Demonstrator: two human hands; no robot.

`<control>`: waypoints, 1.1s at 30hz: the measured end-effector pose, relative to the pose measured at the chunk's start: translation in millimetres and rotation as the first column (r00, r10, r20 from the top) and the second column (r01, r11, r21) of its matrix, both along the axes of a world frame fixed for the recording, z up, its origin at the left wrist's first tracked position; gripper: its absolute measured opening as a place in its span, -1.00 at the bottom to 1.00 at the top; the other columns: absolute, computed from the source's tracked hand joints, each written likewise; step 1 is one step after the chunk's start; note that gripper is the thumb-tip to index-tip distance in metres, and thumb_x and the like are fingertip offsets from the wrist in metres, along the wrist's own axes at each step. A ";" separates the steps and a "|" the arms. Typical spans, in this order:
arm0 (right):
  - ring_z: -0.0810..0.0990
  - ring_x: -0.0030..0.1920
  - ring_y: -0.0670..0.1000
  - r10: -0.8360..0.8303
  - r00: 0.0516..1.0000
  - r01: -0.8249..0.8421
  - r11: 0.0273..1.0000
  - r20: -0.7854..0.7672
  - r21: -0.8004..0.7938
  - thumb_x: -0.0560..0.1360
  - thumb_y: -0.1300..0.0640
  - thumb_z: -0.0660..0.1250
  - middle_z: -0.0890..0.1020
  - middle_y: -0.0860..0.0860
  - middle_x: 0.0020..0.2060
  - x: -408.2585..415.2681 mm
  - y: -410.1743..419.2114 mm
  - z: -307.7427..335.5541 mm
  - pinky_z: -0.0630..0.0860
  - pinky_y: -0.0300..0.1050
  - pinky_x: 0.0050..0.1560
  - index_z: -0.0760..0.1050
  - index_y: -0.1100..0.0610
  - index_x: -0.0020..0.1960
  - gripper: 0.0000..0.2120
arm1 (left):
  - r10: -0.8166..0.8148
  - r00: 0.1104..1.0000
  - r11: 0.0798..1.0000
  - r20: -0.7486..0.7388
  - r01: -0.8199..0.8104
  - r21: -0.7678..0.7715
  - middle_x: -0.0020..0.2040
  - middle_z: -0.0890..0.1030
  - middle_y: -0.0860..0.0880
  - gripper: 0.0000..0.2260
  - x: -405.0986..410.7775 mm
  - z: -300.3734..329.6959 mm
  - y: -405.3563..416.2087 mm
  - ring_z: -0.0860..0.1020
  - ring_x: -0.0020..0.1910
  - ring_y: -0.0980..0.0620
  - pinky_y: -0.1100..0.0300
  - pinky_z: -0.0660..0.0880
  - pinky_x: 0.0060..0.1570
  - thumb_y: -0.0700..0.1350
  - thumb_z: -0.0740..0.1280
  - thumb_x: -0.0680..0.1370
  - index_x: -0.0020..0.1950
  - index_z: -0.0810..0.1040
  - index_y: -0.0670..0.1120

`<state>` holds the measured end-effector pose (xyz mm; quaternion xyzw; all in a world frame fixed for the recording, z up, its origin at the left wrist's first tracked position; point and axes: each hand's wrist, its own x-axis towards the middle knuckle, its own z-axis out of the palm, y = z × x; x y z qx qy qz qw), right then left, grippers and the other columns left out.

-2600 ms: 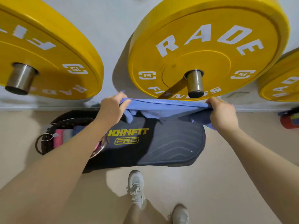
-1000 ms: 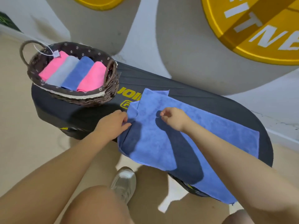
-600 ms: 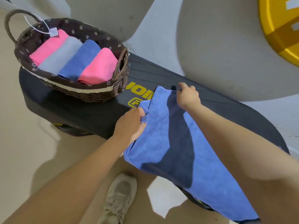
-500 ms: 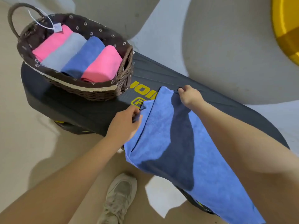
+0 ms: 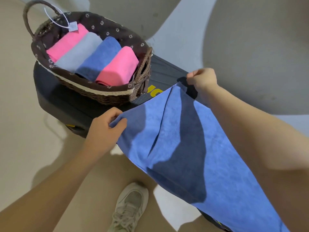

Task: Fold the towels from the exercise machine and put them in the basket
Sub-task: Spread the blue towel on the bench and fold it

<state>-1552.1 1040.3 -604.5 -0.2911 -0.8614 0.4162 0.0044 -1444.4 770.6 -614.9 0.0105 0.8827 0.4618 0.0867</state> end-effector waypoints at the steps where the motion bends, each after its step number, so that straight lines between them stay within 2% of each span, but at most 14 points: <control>1: 0.43 -0.23 -0.01 0.032 0.999 -0.032 0.999 0.003 -0.008 0.39 0.30 0.25 0.49 0.11 -0.29 -3.3 -4.6 -1.2 0.41 -0.13 -0.19 0.50 0.19 -0.27 -0.90 | 0.026 1.000 1.000 0.007 -0.026 -0.009 -0.29 0.47 -0.21 -0.86 1.2 -3.5 -5.0 0.35 -0.33 -0.02 0.19 0.26 -0.35 -0.23 0.24 0.52 -0.24 0.44 -0.12; 4: 0.56 -0.17 0.14 0.137 0.979 -0.161 0.974 0.152 0.157 0.44 0.23 0.27 0.50 0.27 -0.31 -9.5 -19.1 -8.4 0.48 -0.08 -0.28 0.48 0.36 -0.21 -0.83 | 0.113 0.993 0.993 0.025 -0.112 -0.045 -0.29 0.50 -0.18 -0.86 2.8 -14.3 -20.0 0.39 -0.31 -0.05 0.14 0.30 -0.32 -0.22 0.24 0.52 -0.24 0.47 -0.12; 6: 0.48 -0.25 0.14 0.145 0.947 -0.208 0.956 0.285 0.205 0.46 0.14 0.30 0.41 0.10 -0.40 -9.5 -26.5 -15.4 0.36 -0.13 -0.36 0.32 0.20 -0.35 -0.73 | 0.140 0.990 0.986 0.031 -0.137 -0.093 -0.28 0.53 -0.20 -0.88 2.6 -20.2 -29.6 0.41 -0.31 -0.05 0.17 0.30 -0.34 -0.21 0.25 0.52 -0.20 0.49 -0.16; 8: 0.46 -0.20 0.13 0.106 0.938 -0.181 0.962 0.331 0.204 0.46 0.14 0.27 0.38 0.02 -0.39 -12.3 -30.3 -22.9 0.36 -0.12 -0.23 0.26 0.14 -0.36 -0.72 | 0.141 0.990 0.976 0.028 -0.134 -0.174 -0.26 0.55 -0.18 -0.89 0.8 -25.1 -37.9 0.44 -0.29 -0.06 0.20 0.31 -0.36 -0.19 0.26 0.53 -0.17 0.52 -0.18; 11: 0.45 -0.17 0.14 0.109 0.943 -0.183 0.958 0.314 0.219 0.46 0.21 0.22 0.41 0.03 -0.37 -16.1 -32.9 -27.2 0.35 -0.12 -0.18 0.30 0.17 -0.34 -0.79 | 0.132 0.990 0.934 -0.055 -0.142 -0.327 -0.22 0.48 -0.12 -0.91 -3.8 -29.2 -47.0 0.42 -0.30 -0.08 0.15 0.26 -0.37 -0.19 0.30 0.50 -0.18 0.51 -0.18; 14: 0.50 -0.11 0.09 0.188 0.962 -0.231 0.945 0.197 0.229 0.44 0.27 0.19 0.53 0.04 -0.26 -22.9 -31.4 -28.2 0.38 -0.17 -0.14 0.49 0.13 -0.23 -0.86 | 0.117 0.987 0.903 -0.114 -0.154 -0.400 -0.15 0.37 -0.08 -0.96 -7.5 -28.0 -48.3 0.40 -0.30 -0.12 0.08 0.32 -0.27 -0.28 0.33 0.44 -0.13 0.49 -0.21; 16: 0.48 -0.16 0.02 0.184 0.981 -0.190 0.975 0.058 0.119 0.42 0.29 0.22 0.52 -0.03 -0.34 -27.0 -31.5 -24.3 0.40 -0.20 -0.13 0.44 0.05 -0.33 -0.79 | 0.099 0.988 0.881 -0.115 -0.141 -0.453 -0.11 0.33 -0.06 -0.86 -8.3 -29.3 -47.3 0.38 -0.25 -0.11 0.04 0.31 -0.28 -0.34 0.31 0.41 -0.07 0.45 -0.22; 18: 0.45 -0.27 -0.01 0.100 0.991 -0.109 0.988 -0.088 -0.111 0.41 0.32 0.25 0.47 -0.07 -0.39 -30.8 -32.9 -18.1 0.41 -0.20 -0.22 0.36 0.01 -0.36 -0.73 | 0.027 0.986 0.868 -0.166 -0.106 -0.486 -0.13 0.33 -0.08 -0.85 -7.4 -31.0 -45.0 0.35 -0.24 -0.09 0.06 0.27 -0.32 -0.39 0.31 0.39 -0.09 0.44 -0.23; 21: 0.46 -0.24 -0.06 0.079 0.980 -0.136 0.937 -0.184 -0.322 0.49 0.32 0.23 0.53 -0.02 -0.18 -25.6 -40.3 -11.0 0.43 -0.38 -0.36 0.42 0.05 -0.12 -0.83 | -0.115 0.967 0.877 -0.228 -0.009 -0.480 -0.21 0.42 -0.16 -0.84 -4.2 -30.3 -37.0 0.42 -0.30 -0.16 0.12 0.25 -0.40 -0.41 0.35 0.34 -0.18 0.44 -0.23; 23: 0.51 0.00 -0.02 0.161 0.977 -0.188 0.960 -0.140 -0.206 0.54 0.24 0.22 0.53 0.03 0.10 -10.4 -38.6 -10.1 0.47 -0.34 -0.06 0.42 0.11 0.19 -0.77 | -0.206 0.948 0.885 -0.244 0.074 -0.459 -0.21 0.48 -0.17 -0.85 -1.6 -26.7 -27.1 0.47 -0.33 -0.16 0.23 0.20 -0.46 -0.37 0.36 0.35 -0.16 0.46 -0.22; 25: 0.48 0.22 0.04 0.189 0.979 -0.190 0.982 -0.074 -0.010 0.56 0.21 0.17 0.49 0.06 0.26 13.7 -25.2 -5.4 0.36 -0.23 0.18 0.36 0.17 0.33 -0.66 | -0.293 0.917 0.894 -0.270 0.163 -0.417 -0.19 0.52 -0.13 -0.90 -2.1 -20.1 -9.5 0.46 -0.37 -0.09 0.24 0.24 -0.47 -0.24 0.28 0.41 -0.09 0.46 -0.17; 28: 0.45 0.30 0.09 0.182 0.983 -0.179 0.976 -0.010 0.123 0.55 0.29 0.12 0.51 0.10 0.28 59.1 13.8 4.6 0.32 -0.22 0.23 0.39 0.21 0.31 -0.66 | -0.449 0.855 0.850 -0.262 0.318 -0.419 -0.13 0.55 -0.06 -0.84 -3.9 -3.4 32.9 0.54 -0.33 -0.11 0.12 0.46 -0.39 -0.12 0.15 0.49 0.05 0.41 -0.05; 30: 0.45 0.29 0.12 0.121 0.990 -0.133 0.971 0.069 0.198 0.55 0.30 0.08 0.52 0.12 0.26 95.1 48.2 13.5 0.31 -0.23 0.17 0.42 0.21 0.29 -0.66 | -0.530 0.838 0.802 -0.128 0.445 -0.399 -0.05 0.52 -0.04 -0.80 -7.5 4.8 67.4 0.56 -0.15 -0.14 0.06 0.47 -0.20 -0.16 0.16 0.55 0.16 0.43 -0.05; 33: 0.45 0.27 0.16 0.008 0.984 -0.060 0.956 0.178 0.288 0.55 0.32 0.06 0.52 0.16 0.25 155.4 104.0 22.2 0.34 -0.14 0.20 0.46 0.23 0.26 -0.66 | -0.723 0.667 0.679 -0.179 0.640 -0.359 -0.11 0.53 -0.08 -0.81 -8.1 16.6 128.3 0.55 -0.21 -0.12 0.11 0.50 -0.20 -0.07 0.11 0.52 0.08 0.43 0.05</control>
